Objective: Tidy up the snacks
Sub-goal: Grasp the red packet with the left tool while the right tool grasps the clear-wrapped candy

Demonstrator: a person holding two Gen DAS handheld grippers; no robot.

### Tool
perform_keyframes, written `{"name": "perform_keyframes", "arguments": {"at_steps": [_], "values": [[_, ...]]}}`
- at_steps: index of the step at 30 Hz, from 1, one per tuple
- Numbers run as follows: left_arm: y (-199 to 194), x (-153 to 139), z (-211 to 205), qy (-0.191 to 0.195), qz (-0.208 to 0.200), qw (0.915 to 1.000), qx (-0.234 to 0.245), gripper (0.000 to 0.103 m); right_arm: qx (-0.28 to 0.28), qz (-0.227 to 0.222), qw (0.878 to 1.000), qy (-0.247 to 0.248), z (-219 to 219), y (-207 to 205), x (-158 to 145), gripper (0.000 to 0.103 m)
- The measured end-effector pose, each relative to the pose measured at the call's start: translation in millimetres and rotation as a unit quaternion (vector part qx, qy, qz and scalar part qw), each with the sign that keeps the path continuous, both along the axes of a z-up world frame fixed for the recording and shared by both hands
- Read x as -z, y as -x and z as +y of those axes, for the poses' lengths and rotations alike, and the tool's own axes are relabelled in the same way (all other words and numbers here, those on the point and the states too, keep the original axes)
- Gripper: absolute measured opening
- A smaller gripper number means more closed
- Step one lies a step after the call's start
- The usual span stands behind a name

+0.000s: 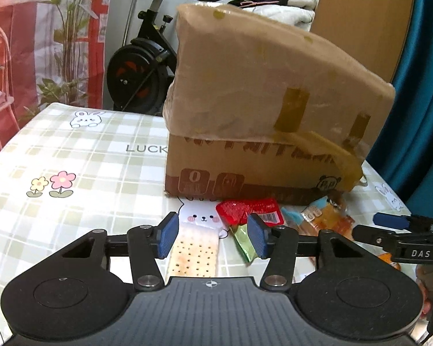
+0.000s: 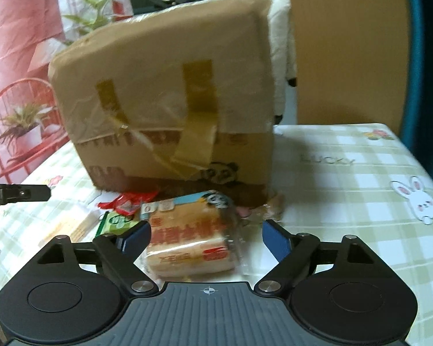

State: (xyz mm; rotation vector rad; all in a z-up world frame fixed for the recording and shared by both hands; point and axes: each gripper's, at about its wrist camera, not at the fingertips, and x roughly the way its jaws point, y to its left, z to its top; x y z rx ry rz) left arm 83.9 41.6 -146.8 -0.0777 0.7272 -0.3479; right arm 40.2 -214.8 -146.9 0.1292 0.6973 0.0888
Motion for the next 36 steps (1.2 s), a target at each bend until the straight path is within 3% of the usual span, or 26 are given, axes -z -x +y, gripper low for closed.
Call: {"name": "perform_keyframes", "arguments": {"at_steps": [9, 14, 18, 26, 28, 29, 36], "values": [[-5.2, 11.3, 2.5, -0.002, 0.017, 0.9998, -0.004, 0.055, -0.003, -0.003, 1.000, -0.003, 3.8, -11.3, 6.4, 0.082], [-9.7, 12.7, 0.5, 0.002, 0.015, 0.9999, -0.002, 0.054, 0.042, -0.007, 0.998, 0.041, -13.5, -19.0, 2.6, 0.058], [-15.6, 16.7, -3.7, 0.010, 0.019, 0.9997, -0.008, 0.054, 0.087, 0.006, 0.996, 0.036, -38.4, -36.9, 4.5, 0.041], [-22.4, 21.7, -14.4, 0.019, 0.024, 0.9995, -0.005, 0.053, 0.087, 0.046, 0.994, 0.046, -45.1, -75.3, 26.2, 0.035], [-23.8, 22.4, -14.9, 0.021, 0.026, 0.9994, -0.007, 0.053, 0.088, 0.058, 0.993, 0.045, -45.5, -79.5, 34.0, 0.028], [-24.8, 23.1, -14.8, 0.022, 0.027, 0.9994, -0.008, 0.053, 0.089, 0.063, 0.993, 0.041, -46.9, -80.4, 37.0, 0.019], [-29.6, 30.6, -21.7, 0.019, 0.037, 0.9991, 0.006, 0.053, 0.081, 0.067, 0.995, 0.003, -53.2, -58.8, 38.6, 0.017]]}}
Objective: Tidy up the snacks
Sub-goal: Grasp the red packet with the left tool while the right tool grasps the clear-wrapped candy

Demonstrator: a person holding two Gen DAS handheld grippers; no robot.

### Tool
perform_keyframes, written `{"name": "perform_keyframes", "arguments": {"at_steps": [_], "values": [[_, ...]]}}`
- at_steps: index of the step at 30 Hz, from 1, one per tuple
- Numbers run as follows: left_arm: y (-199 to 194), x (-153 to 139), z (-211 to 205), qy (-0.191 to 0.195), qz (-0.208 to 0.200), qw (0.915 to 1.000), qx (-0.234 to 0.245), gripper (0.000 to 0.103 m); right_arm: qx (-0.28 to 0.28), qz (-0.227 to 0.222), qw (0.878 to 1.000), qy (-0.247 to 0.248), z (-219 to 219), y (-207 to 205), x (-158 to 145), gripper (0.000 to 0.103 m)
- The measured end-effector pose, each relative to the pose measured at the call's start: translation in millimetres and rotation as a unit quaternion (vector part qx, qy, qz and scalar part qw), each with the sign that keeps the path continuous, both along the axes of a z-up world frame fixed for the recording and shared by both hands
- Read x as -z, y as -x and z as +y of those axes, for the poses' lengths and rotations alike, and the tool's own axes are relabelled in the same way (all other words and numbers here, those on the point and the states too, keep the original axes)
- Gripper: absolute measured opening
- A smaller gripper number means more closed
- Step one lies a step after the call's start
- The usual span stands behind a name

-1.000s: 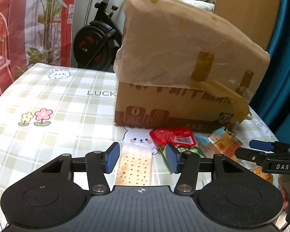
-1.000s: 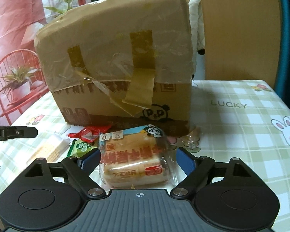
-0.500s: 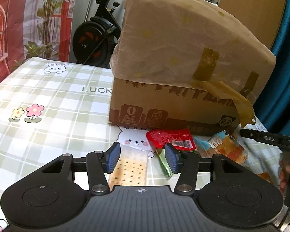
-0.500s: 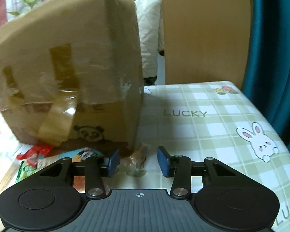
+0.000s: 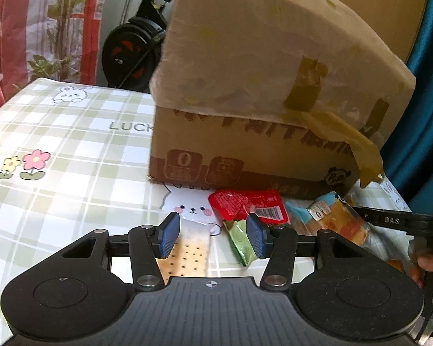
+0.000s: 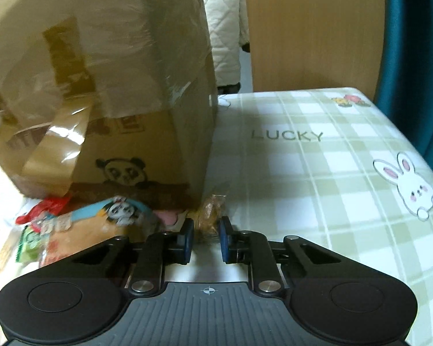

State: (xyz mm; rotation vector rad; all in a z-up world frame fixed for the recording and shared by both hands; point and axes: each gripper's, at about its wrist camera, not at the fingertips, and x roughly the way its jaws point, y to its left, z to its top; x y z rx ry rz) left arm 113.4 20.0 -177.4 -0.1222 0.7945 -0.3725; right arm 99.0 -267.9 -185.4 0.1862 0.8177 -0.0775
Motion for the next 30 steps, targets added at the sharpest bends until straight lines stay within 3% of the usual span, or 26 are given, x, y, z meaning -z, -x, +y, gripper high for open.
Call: {"name": "perform_keyframes", "arguments": {"at_steps": [6, 9, 15, 18, 24, 30], "values": [[-11.6, 8.5, -18.5, -0.002, 0.011, 0.9998, 0.017, 0.056, -0.007, -0.012, 0.999, -0.035, 4.4, 25.5, 1.6, 0.017], [-25.3, 13.0, -28.2, -0.001, 0.015, 0.9998, 0.014, 0.062, 0.001, -0.022, 0.999, -0.045, 3.2, 32.2, 0.4, 0.017], [-50.0, 22.8, -40.6, -0.001, 0.020, 0.9998, -0.010, 0.061, -0.001, -0.033, 0.998, -0.045, 0.8, 38.4, -3.0, 0.017], [-54.3, 32.4, -46.5, -0.018, 0.028, 0.9993, -0.014, 0.061, -0.001, -0.035, 0.998, -0.050, -1.1, 39.9, -2.6, 0.017], [-48.8, 36.4, -59.7, -0.052, 0.007, 0.9985, -0.015, 0.061, -0.003, -0.038, 0.998, -0.058, -2.3, 40.6, -2.6, 0.017], [-37.9, 31.7, -71.1, -0.050, 0.006, 0.9987, 0.000, 0.044, -0.005, -0.046, 0.997, -0.062, -0.1, 42.0, -4.5, 0.017]]}}
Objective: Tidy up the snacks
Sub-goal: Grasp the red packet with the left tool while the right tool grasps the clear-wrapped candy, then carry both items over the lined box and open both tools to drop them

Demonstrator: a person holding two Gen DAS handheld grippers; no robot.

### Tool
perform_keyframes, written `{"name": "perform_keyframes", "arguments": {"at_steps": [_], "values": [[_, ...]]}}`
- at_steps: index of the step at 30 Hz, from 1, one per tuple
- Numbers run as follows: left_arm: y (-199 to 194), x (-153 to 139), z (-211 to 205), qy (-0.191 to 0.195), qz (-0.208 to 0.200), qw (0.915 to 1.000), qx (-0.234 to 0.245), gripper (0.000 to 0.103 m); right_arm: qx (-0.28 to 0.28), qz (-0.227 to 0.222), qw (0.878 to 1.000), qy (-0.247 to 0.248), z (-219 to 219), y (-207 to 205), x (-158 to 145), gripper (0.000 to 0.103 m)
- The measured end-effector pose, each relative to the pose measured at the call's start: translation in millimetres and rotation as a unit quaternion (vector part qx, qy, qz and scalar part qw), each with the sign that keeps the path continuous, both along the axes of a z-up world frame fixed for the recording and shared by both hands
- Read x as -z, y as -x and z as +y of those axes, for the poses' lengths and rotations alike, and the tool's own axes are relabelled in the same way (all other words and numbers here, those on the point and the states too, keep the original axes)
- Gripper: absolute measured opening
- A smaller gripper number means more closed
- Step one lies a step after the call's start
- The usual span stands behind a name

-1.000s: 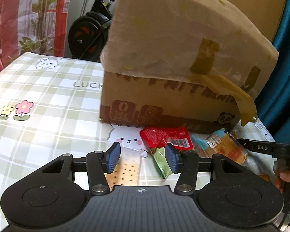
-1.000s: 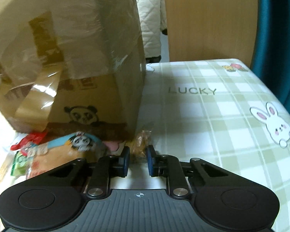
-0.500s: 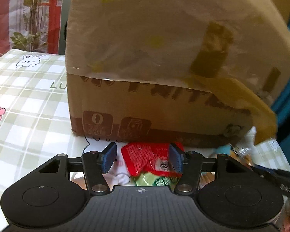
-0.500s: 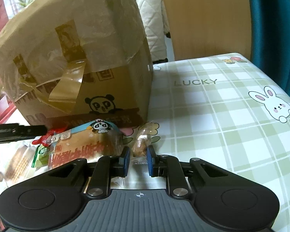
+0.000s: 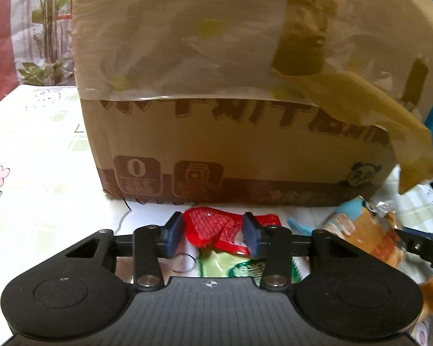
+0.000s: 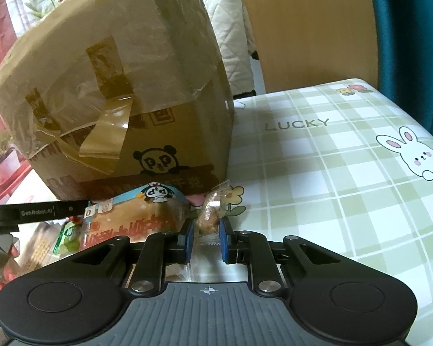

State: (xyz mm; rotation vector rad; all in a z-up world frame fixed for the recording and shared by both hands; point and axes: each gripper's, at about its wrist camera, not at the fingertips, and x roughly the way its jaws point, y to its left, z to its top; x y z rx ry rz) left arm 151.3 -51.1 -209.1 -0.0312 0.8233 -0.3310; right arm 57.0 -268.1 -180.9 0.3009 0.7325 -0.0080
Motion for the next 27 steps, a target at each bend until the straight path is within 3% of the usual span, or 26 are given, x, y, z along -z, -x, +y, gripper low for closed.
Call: {"name": "perform_keyframes", "arguments": {"at_steps": [10, 18, 27], "values": [[42.1, -30.0, 13.9, 0.013, -0.050, 0.9986, 0.016, 0.040, -0.003, -0.017, 1.000, -0.002, 5.1, 11.6, -10.6, 0.017], [70.8, -67.6, 32.6, 0.030, -0.095, 0.9949, 0.016, 0.040, -0.019, -0.052, 0.998, 0.012, 20.5, 22.8, -37.8, 0.017], [88.9, -126.4, 40.3, 0.058, -0.186, 0.9807, 0.023, 0.040, -0.034, -0.124, 0.991, 0.034, 35.2, 30.2, -94.1, 0.017]]}}
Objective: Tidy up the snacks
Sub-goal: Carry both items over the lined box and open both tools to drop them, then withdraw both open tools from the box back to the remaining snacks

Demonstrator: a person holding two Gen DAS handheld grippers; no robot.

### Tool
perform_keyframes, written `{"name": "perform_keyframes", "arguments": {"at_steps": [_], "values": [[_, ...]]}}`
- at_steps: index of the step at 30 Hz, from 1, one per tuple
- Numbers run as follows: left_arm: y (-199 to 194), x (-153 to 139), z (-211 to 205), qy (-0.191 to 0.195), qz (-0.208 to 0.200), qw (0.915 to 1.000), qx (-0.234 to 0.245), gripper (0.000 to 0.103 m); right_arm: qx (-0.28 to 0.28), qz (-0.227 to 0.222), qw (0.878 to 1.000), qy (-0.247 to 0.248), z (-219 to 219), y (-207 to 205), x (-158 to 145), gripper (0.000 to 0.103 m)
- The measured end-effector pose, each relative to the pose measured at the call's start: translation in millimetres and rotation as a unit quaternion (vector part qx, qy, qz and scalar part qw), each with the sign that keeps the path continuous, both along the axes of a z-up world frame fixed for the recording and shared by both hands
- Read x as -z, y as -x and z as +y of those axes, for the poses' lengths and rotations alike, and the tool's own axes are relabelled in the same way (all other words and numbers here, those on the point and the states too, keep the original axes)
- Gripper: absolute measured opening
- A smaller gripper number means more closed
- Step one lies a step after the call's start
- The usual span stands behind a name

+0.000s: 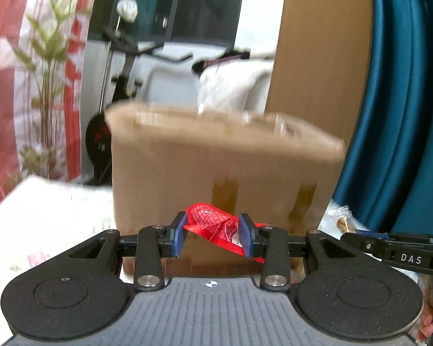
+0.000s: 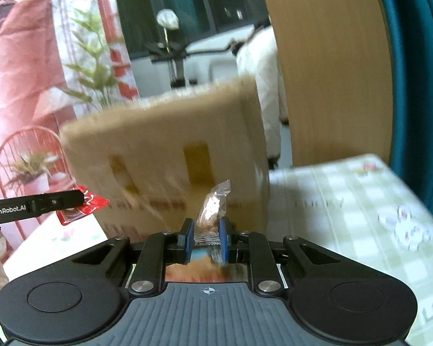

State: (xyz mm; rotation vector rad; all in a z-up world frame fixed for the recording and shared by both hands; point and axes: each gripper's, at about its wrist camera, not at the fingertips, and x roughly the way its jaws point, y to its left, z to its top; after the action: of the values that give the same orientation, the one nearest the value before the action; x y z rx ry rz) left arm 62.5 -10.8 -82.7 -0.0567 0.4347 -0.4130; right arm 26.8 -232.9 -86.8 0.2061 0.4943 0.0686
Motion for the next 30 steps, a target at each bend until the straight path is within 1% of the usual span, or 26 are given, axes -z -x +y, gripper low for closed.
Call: {"name": "perform_keyframes", "arguments": {"at_steps": [4, 8, 10, 12, 15, 18, 20, 22, 23, 24, 27, 30], "values": [[-6.8, -32.9, -1.1, 0.013, -0.046, 0.9989, -0.002, 0.040, -0.009, -0.040, 0.999, 0.011, 1.8, -7.0, -34.3, 0.017], [-37.9, -63.1, -13.1, 0.013, -0.073, 0.9972, -0.002, 0.040, -0.023, -0.069, 0.997, 0.015, 2.1, -34.0, -67.3, 0.017], [-57.3, -71.0, -20.5, 0.002, -0.078, 0.9969, -0.004, 0.041, -0.030, -0.076, 0.996, 0.023, 2.8, -55.4, -82.1, 0.017], [-79.5, -75.4, -23.3, -0.003, -0.075, 0.9971, -0.010, 0.041, -0.036, -0.075, 0.996, 0.030, 5.3, -80.8, -92.4, 0.017], [-111.5, -75.7, -27.8, -0.012, -0.063, 0.9977, -0.023, 0.041, -0.041, -0.065, 0.996, 0.046, 14.8, -115.3, -99.5, 0.017], [-132.9, -71.4, -35.2, -0.024, -0.051, 0.9978, -0.034, 0.041, -0.042, -0.047, 0.997, 0.054, 21.6, -142.0, -97.3, 0.017], [-142.7, -69.7, -34.5, -0.030, -0.044, 0.9980, -0.034, 0.045, -0.041, -0.035, 0.997, 0.057, 23.3, -151.2, -92.5, 0.017], [-146.9, -66.5, -32.2, -0.026, -0.028, 0.9988, -0.029, 0.048, -0.035, -0.024, 0.997, 0.068, 26.9, -158.0, -87.7, 0.020], [-146.8, -65.0, -30.6, -0.023, -0.022, 0.9991, -0.029, 0.051, -0.031, -0.020, 0.997, 0.070, 27.1, -158.9, -85.5, 0.026], [-143.6, -63.7, -26.5, -0.022, -0.020, 0.9991, -0.030, 0.056, -0.028, -0.017, 0.997, 0.067, 26.8, -158.1, -83.6, 0.036], [-134.9, -60.7, -17.9, -0.027, -0.012, 0.9988, -0.040, 0.062, -0.028, -0.021, 0.998, 0.058, 23.9, -150.1, -82.2, 0.046], [-125.9, -60.9, -9.3, -0.025, 0.004, 0.9985, -0.047, 0.062, -0.025, -0.022, 0.998, 0.057, 22.7, -140.0, -82.7, 0.051]]}}
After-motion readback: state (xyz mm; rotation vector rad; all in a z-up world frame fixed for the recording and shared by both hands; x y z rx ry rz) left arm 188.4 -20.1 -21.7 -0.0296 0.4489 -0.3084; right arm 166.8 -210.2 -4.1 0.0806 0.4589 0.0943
